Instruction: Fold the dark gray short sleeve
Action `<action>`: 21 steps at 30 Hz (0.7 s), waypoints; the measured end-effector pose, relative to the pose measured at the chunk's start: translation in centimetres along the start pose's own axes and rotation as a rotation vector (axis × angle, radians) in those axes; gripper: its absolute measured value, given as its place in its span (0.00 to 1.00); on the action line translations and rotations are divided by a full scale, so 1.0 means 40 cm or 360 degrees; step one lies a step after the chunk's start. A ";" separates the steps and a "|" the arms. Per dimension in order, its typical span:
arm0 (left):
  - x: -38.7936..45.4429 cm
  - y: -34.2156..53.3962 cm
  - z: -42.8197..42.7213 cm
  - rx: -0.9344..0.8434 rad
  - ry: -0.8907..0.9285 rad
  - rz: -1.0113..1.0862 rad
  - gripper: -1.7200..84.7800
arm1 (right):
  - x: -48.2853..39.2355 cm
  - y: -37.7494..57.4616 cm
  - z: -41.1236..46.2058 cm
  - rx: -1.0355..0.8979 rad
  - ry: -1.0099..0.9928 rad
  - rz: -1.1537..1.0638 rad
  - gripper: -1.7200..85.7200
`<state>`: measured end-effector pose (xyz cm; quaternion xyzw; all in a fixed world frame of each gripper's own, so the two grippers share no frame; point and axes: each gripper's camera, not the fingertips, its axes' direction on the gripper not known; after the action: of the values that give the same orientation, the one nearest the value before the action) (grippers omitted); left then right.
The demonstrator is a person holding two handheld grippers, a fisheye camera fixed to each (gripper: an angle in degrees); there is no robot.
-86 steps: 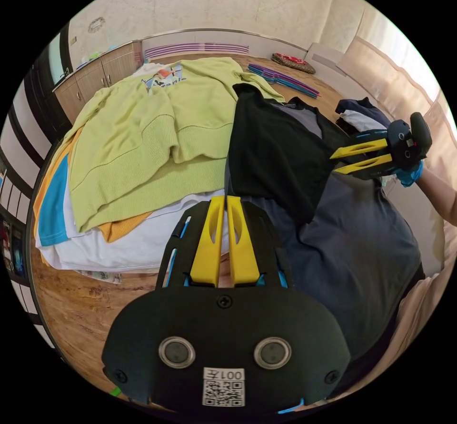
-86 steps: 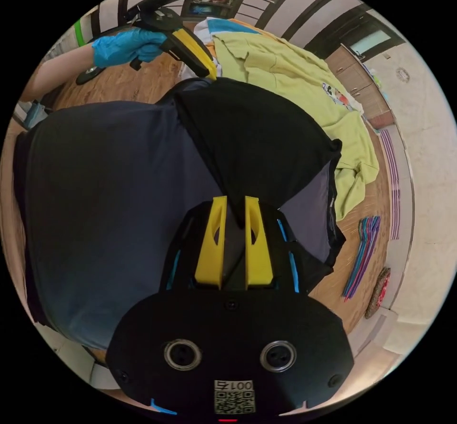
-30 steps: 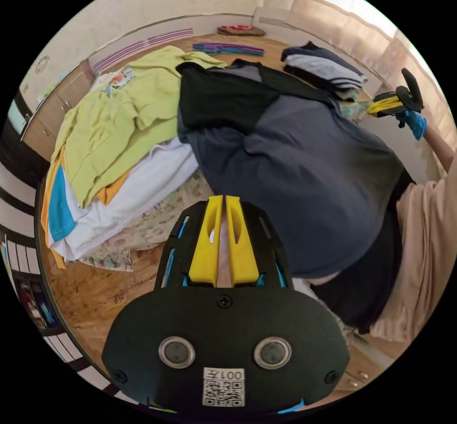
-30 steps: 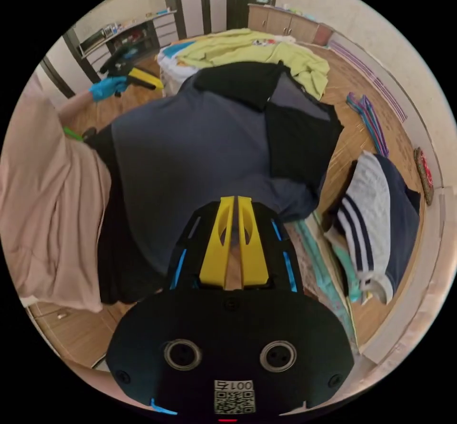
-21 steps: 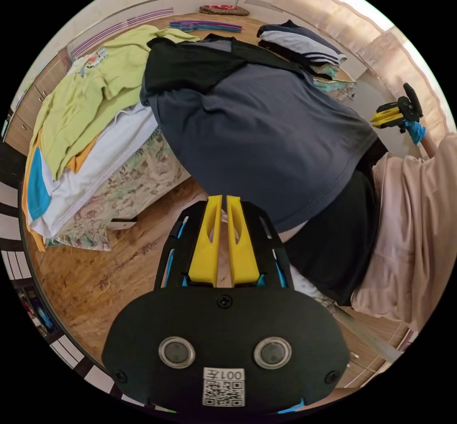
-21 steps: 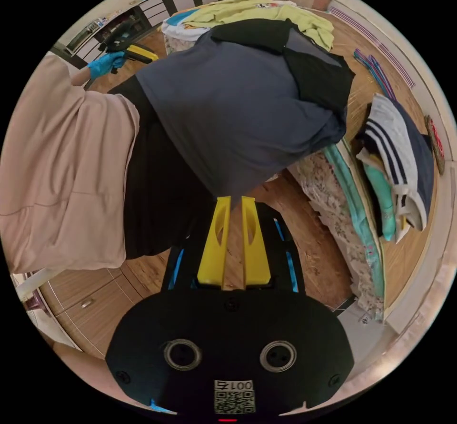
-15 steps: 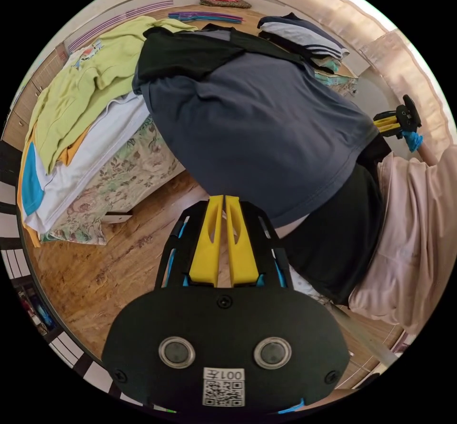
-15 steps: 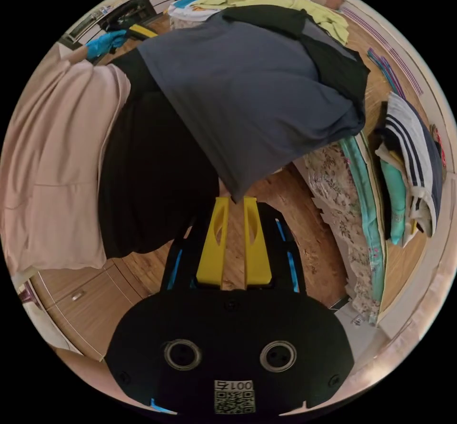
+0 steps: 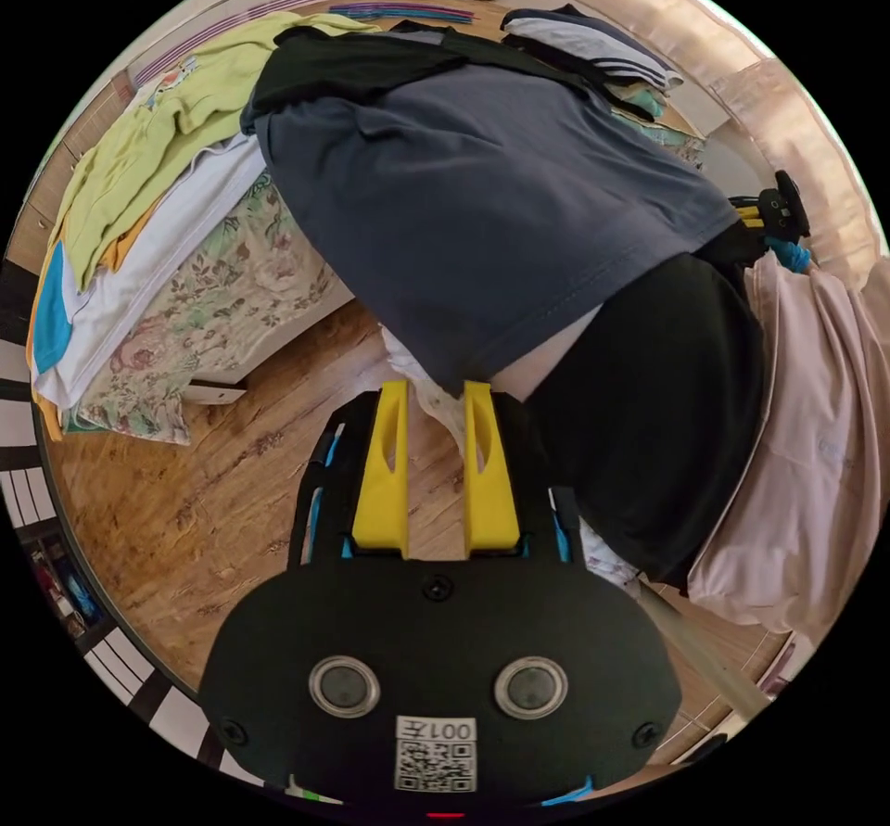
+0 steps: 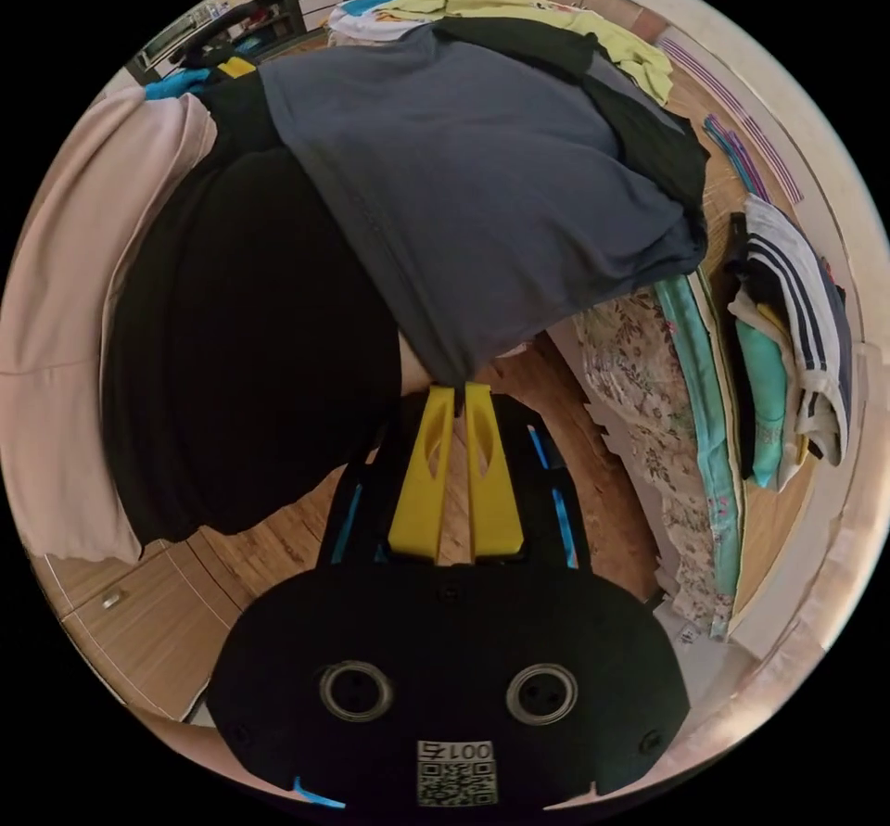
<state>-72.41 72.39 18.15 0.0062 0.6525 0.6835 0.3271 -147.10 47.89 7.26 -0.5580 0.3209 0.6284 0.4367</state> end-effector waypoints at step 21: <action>0.029 0.132 0.066 0.0252 -0.0068 0.0002 0.12 | 0.029 -0.049 -0.036 -0.0225 0.0350 0.0261 0.03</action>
<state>-74.51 75.60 22.79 0.0472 0.6974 0.6297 0.3390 -144.72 47.64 6.02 -0.6248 0.3663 0.6180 0.3058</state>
